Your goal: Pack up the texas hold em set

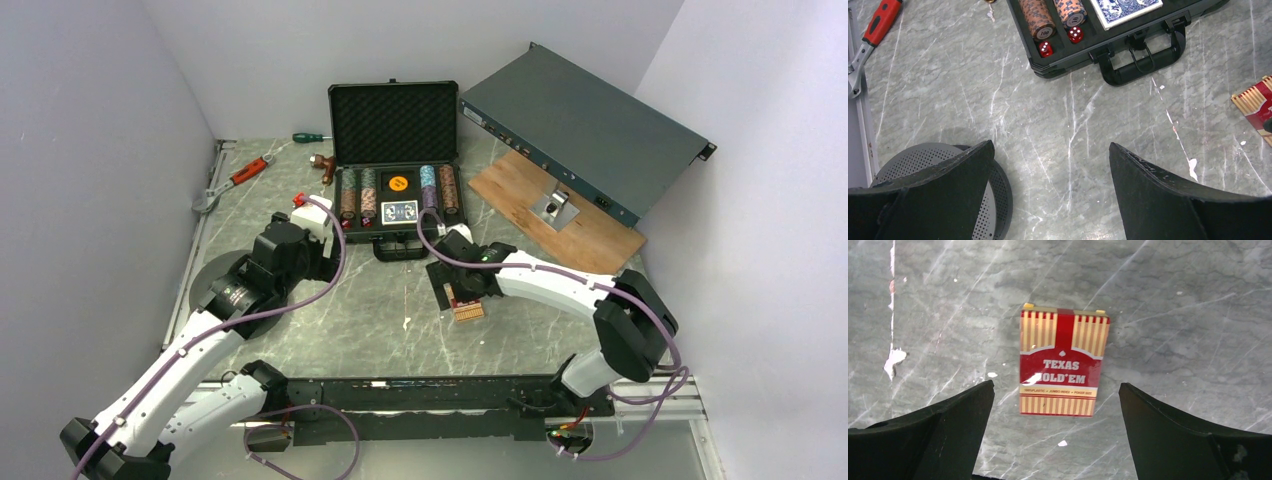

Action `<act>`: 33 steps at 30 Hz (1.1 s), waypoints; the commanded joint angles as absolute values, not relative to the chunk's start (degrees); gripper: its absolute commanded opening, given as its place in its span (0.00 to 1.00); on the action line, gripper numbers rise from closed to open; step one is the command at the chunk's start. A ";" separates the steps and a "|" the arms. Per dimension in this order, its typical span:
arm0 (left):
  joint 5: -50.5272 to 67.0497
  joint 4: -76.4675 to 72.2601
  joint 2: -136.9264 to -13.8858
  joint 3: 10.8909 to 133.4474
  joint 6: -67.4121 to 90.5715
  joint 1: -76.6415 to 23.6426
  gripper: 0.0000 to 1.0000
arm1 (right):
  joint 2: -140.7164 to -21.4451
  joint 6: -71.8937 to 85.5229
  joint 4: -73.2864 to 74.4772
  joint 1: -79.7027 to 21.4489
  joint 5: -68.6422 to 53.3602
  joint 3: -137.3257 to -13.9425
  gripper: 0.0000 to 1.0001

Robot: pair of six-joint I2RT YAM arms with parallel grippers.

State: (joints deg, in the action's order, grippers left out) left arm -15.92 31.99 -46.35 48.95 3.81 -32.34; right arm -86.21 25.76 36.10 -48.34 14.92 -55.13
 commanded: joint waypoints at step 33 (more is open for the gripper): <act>-14.33 30.06 -47.09 49.04 2.99 -32.17 0.90 | -92.87 26.96 30.94 -42.87 12.36 -53.63 0.78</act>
